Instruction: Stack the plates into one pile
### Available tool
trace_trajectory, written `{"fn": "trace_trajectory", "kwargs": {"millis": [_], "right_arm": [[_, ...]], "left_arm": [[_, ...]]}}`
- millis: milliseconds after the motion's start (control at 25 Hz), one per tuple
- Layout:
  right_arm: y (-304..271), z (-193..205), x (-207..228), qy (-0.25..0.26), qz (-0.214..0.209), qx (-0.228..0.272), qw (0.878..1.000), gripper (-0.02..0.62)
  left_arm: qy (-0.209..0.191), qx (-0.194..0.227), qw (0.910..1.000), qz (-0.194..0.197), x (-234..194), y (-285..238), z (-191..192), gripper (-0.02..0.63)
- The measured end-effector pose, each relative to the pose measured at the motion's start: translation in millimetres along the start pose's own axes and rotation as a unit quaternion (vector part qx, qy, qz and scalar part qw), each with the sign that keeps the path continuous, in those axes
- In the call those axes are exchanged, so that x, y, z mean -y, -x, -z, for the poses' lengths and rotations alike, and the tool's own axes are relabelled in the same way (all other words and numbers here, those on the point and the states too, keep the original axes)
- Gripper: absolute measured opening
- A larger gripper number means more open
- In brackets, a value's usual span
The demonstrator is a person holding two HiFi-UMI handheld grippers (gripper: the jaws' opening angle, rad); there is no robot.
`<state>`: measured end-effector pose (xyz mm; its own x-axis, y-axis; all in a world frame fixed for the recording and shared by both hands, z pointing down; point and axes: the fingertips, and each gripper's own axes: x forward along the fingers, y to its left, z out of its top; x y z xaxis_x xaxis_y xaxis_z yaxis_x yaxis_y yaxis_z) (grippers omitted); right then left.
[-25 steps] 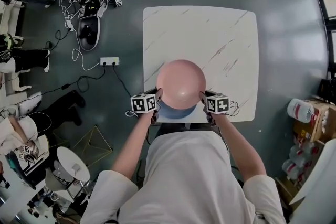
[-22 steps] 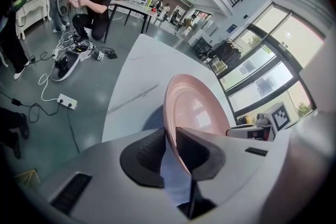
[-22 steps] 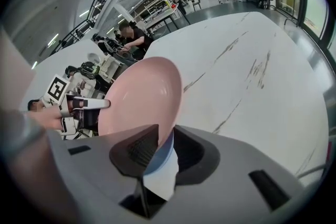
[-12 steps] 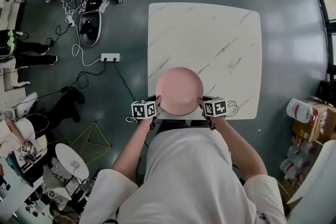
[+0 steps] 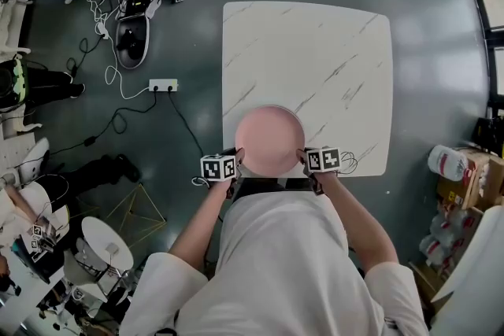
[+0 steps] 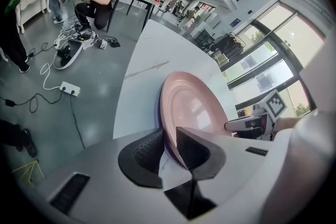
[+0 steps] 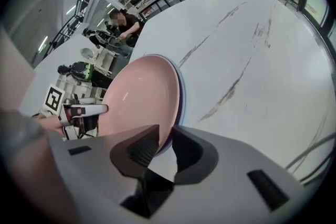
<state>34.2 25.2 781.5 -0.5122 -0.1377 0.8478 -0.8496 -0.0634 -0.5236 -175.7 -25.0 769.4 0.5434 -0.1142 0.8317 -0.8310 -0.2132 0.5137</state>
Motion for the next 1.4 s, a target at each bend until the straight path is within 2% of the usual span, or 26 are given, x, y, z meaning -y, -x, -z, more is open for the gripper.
{"fn": "trace_trajectory", "kwargs": {"millis": [200, 400, 560, 680, 880, 1080, 1240, 1400], "right_arm": [[2, -4, 2, -0.057, -0.013, 0.015, 0.998, 0.087], [9, -4, -3, -0.038, -0.009, 0.025, 0.999, 0.113], [18, -11, -1, -0.012, 0.005, 0.047, 0.999, 0.138], [25, -11, -2, 0.006, 0.009, 0.054, 0.999, 0.14], [36, -2, 5, -0.01, 0.019, 0.073, 0.997, 0.14], [60, -1, 14, -0.025, 0.04, 0.134, 0.99, 0.14], [84, -6, 17, -0.021, 0.029, 0.182, 0.983, 0.125], [106, -3, 22, -0.003, 0.029, 0.199, 0.98, 0.073]], "left_arm": [[-0.018, 0.004, 0.9998, -0.005, 1, -2, 2, 0.084], [-0.057, 0.004, 0.9983, -0.014, 7, 1, 3, 0.109], [-0.048, 0.021, 0.9983, -0.025, 2, 7, -2, 0.115], [-0.048, 0.025, 0.9985, -0.013, 1, 10, -2, 0.12], [-0.07, 0.027, 0.9971, 0.0, 4, 16, -1, 0.126], [-0.093, 0.053, 0.9942, 0.0, 8, 33, -7, 0.124], [-0.121, 0.081, 0.9894, 0.0, 18, 47, -14, 0.067], [-0.119, 0.104, 0.9875, 0.001, 29, 61, -14, 0.04]]}}
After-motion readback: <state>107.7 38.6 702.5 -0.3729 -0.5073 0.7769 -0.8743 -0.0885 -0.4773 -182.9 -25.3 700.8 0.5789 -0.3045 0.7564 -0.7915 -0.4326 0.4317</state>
